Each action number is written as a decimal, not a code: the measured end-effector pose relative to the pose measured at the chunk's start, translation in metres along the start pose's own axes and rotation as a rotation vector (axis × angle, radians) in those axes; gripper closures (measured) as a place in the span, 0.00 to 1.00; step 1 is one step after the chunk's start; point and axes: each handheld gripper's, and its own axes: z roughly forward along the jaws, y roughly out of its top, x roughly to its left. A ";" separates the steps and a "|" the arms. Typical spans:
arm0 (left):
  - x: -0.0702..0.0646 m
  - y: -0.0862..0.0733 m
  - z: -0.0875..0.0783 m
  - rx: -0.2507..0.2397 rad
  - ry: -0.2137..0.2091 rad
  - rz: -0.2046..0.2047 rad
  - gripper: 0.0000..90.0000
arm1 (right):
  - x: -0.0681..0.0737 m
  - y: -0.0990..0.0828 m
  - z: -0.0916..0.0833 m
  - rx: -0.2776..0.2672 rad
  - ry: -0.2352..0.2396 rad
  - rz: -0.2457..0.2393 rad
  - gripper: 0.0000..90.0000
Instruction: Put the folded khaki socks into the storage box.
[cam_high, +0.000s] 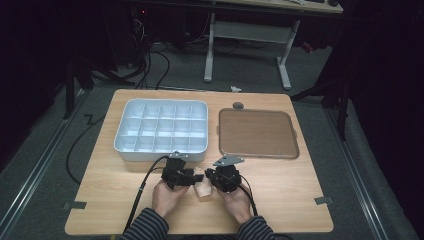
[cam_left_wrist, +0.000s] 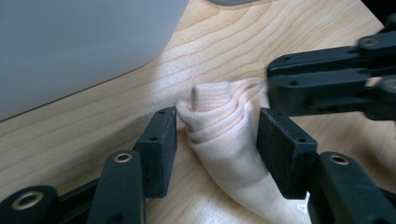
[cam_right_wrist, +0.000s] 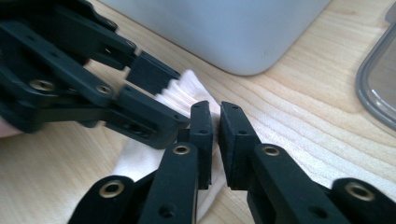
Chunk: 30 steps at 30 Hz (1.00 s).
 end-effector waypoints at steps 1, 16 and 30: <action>0.000 0.000 0.000 0.001 0.002 0.003 0.54 | 0.000 0.000 0.000 0.000 0.000 0.000 0.94; 0.001 0.000 0.001 0.007 0.012 0.004 0.54 | -0.003 -0.007 0.007 0.008 0.009 -0.036 0.95; -0.013 -0.015 -0.017 -0.028 -0.017 -0.004 0.48 | -0.003 -0.017 0.010 0.050 0.010 -0.047 0.93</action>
